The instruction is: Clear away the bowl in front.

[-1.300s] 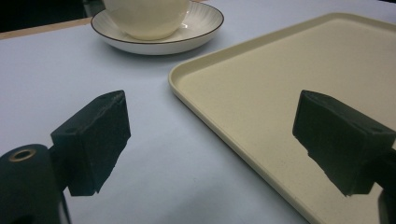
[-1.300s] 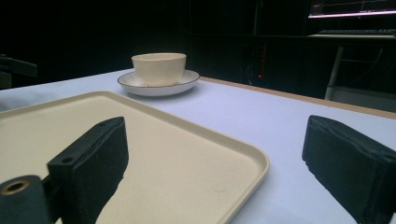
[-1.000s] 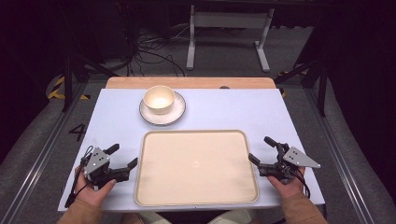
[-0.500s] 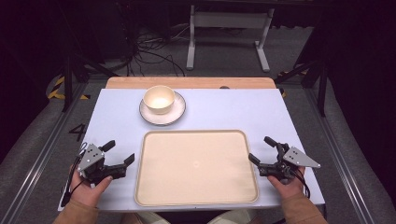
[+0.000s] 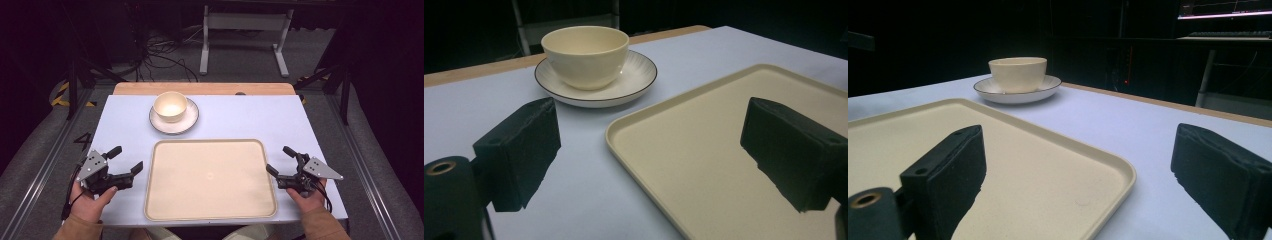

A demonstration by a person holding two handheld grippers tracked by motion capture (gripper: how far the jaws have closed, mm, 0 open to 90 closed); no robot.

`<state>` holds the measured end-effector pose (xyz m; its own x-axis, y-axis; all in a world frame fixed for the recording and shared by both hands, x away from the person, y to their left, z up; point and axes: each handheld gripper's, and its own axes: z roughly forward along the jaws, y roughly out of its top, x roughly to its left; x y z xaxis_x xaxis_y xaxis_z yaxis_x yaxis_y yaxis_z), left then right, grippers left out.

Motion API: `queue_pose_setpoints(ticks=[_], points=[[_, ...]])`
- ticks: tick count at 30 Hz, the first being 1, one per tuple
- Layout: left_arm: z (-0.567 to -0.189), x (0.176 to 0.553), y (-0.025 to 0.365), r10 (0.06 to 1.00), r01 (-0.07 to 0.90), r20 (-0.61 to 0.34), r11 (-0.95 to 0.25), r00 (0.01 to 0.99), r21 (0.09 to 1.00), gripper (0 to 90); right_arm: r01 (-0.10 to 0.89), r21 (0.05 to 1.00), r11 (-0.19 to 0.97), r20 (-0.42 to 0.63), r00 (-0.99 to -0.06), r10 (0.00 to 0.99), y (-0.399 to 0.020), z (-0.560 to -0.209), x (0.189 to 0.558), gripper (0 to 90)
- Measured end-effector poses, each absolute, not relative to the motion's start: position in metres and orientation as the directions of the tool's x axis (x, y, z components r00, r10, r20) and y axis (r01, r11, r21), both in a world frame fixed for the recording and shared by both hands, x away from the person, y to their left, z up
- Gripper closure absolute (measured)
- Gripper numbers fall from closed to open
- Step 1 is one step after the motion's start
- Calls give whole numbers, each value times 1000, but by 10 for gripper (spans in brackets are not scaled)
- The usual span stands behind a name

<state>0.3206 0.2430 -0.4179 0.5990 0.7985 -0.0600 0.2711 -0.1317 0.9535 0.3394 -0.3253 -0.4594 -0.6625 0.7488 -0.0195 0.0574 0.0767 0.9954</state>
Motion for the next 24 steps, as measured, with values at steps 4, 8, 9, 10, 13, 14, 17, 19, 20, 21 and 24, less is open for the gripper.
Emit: queue_pose_setpoints(ticks=[4,8,9,10,13,14,17,19,20,21,24], points=[[-411,323,241,799,276,-60,-136,599,951,101,57,995,79,-22,-662,749,-325,-459,339,82],[-405,329,239,802,280,-53,-145,595,949,101,57,995,80,-22,-662,749,-325,-459,339,81],[-403,332,239,801,280,-50,-149,597,948,100,57,995,79,-22,-662,749,-325,-459,339,81],[-402,334,238,802,280,-47,-152,595,948,100,58,995,78,-21,-663,749,-325,-459,339,81],[-397,344,238,804,284,-42,-160,593,945,99,58,995,78,-20,-663,749,-325,-459,339,81],[-396,347,238,804,287,-41,-163,594,944,99,58,995,77,-20,-663,749,-325,-459,339,81],[-391,356,237,806,288,-40,-164,590,943,98,58,995,77,-20,-663,749,-325,-459,339,81],[-390,359,237,807,288,-40,-164,589,944,98,58,995,77,-20,-663,749,-325,-459,339,81],[-387,365,235,807,285,-35,-168,590,944,98,58,995,77,-19,-663,749,-325,-459,339,81],[-386,367,234,805,286,-35,-168,592,943,98,58,995,78,-20,-663,748,-325,-459,339,81],[-384,372,232,805,289,-36,-170,592,942,98,58,995,77,-20,-663,748,-325,-459,339,81]])
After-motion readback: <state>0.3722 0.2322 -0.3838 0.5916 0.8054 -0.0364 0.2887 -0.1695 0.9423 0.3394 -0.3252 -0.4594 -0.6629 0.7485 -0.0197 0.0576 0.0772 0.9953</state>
